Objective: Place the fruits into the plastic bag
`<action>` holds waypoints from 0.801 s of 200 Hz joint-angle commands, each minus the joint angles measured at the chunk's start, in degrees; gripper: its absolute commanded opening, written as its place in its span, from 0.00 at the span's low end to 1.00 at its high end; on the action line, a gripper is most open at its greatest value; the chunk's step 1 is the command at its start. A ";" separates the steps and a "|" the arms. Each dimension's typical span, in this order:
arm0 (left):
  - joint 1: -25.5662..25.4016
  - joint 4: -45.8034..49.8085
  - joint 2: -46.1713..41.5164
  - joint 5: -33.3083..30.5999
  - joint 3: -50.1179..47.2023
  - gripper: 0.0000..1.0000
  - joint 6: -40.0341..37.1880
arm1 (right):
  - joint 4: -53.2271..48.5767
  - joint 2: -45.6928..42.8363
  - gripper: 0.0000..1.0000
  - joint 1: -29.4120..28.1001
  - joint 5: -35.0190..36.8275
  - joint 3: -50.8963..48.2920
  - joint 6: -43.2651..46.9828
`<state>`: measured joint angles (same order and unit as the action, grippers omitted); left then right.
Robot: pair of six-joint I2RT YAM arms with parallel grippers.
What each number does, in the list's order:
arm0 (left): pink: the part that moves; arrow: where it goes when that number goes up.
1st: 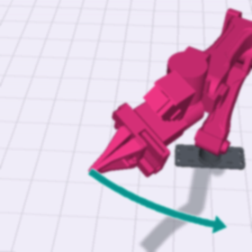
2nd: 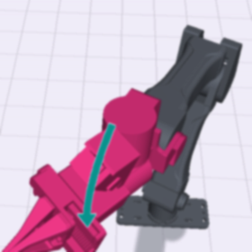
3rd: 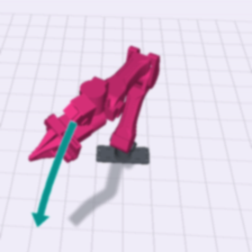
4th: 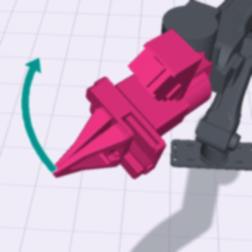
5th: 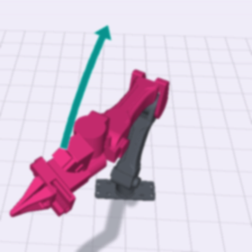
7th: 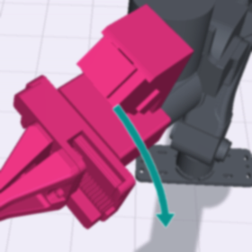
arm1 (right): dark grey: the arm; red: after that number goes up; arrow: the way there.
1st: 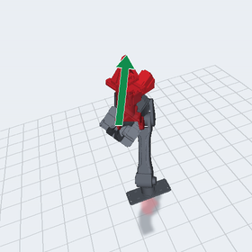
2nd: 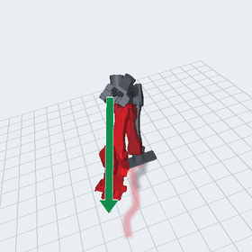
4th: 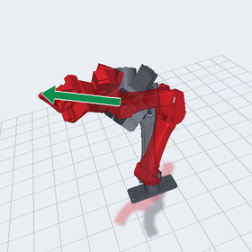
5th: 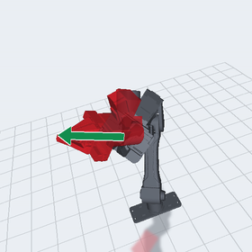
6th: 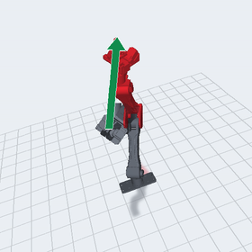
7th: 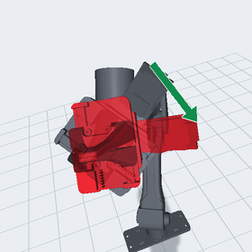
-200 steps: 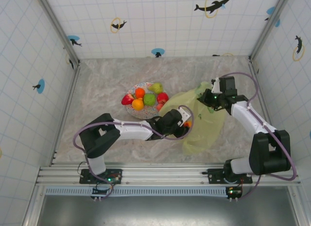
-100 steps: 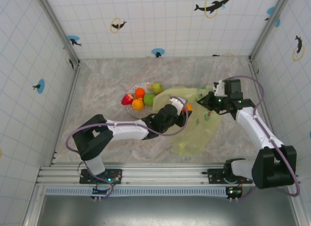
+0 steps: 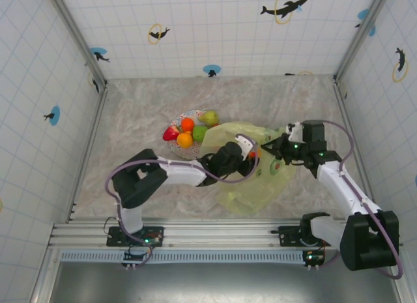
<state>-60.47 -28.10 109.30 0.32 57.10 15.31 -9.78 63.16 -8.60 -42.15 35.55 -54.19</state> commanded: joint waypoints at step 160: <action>3.41 11.31 -13.20 7.84 -2.57 0.82 1.42 | -14.07 9.66 0.00 2.99 9.58 7.49 23.69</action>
<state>-58.96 -23.31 100.62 4.12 56.53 18.20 -15.86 70.98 -5.26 -38.26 38.76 -41.23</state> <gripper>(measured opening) 0.827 0.040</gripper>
